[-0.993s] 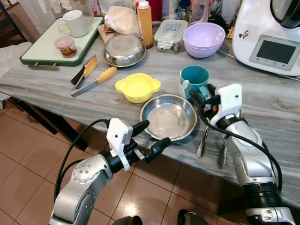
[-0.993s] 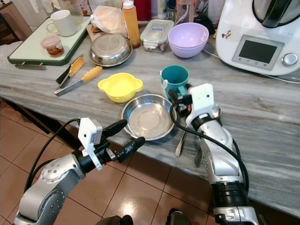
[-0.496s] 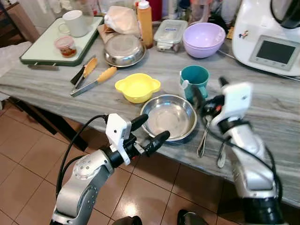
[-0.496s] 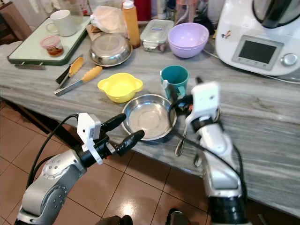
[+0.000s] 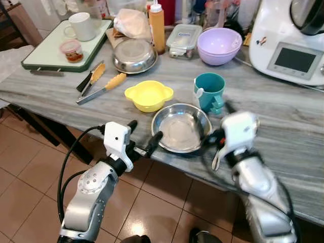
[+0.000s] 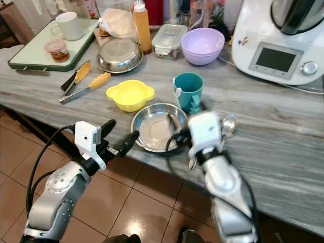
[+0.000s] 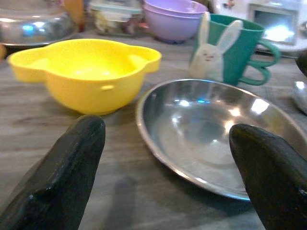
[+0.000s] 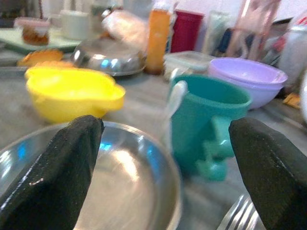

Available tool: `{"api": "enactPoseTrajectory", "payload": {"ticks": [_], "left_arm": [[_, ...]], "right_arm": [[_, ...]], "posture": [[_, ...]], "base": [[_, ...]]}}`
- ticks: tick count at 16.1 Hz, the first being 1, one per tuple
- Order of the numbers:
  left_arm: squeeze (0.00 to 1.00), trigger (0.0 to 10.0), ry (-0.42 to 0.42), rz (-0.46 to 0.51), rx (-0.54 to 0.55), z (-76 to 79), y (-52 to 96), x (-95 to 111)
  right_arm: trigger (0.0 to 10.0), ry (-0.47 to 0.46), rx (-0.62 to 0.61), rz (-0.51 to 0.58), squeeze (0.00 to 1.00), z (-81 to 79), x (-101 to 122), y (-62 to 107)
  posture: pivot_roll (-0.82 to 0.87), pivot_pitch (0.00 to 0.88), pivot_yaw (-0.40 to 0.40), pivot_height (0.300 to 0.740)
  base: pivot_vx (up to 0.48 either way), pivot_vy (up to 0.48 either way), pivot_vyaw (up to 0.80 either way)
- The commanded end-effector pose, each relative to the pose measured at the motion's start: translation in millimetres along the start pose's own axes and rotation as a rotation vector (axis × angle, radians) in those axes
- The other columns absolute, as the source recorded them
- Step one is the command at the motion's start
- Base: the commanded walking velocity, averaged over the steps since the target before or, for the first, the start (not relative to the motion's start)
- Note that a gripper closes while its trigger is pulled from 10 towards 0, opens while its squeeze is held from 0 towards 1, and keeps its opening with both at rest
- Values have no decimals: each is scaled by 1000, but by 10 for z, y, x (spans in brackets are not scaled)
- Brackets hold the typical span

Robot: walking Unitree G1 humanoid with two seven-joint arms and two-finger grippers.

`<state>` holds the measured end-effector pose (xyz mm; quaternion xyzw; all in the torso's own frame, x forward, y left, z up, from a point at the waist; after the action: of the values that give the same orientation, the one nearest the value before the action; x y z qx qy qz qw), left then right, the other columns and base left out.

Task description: Setting the table

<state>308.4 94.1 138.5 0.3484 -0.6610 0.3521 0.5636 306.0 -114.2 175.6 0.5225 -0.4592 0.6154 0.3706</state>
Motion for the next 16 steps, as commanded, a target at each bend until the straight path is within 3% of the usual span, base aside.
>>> {"api": "enactPoseTrajectory", "payload": {"ticks": [1, 2, 3, 4, 9, 11, 16], "left_arm": [[0, 10000, -15, -22, 28, -34, 27, -61], [0, 10000, -28, -40, 71, -67, 26, -116], [0, 10000, -30, -45, 96, -96, 26, -130], [0, 10000, -43, -54, 132, -146, 27, -153], [0, 10000, -59, -52, 171, -222, -12, -159], [0, 10000, -65, -44, 185, -243, -28, -136], [0, 10000, -142, -68, 345, -485, 23, -158]], "right_arm": [[10000, 6, 39, 36, 1000, -92, 117, 7], [10000, 21, 83, 71, 788, -184, 205, 0], [10000, 25, 85, 76, 220, -197, 217, -7], [10000, 24, 79, 72, 0, -196, 198, -17], [10000, 68, 63, 80, 0, -158, 216, -47], [10000, 89, 67, 79, 0, -167, 215, -52], [10000, 100, 96, 69, 0, -216, 180, -66]], "posture": [[9, 104, 71, 740], [10, 104, 75, 740], [11, 103, 78, 740], [13, 101, 84, 740], [4, 98, 95, 740], [4, 99, 93, 740], [13, 101, 87, 740]], "base": [[0, 0, 0], [0, 0, 0], [0, 0, 0], [0, 0, 0], [0, 0, 84], [0, 0, 800], [0, 0, 800]]}}
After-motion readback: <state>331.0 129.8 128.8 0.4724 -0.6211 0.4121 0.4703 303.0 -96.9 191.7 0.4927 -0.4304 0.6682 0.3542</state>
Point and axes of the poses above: a point about 5 cm out from each wrist's last joint towards the gripper, its own y axis pointing back from the gripper into the wrist, its own x axis along the axis of the wrist's last joint, z = x × y, the point moved 4 cm from there along -y, pointing out of the wrist towards the gripper, and after that the axes turned 12 degrees about -y, right-handed, at the moved point
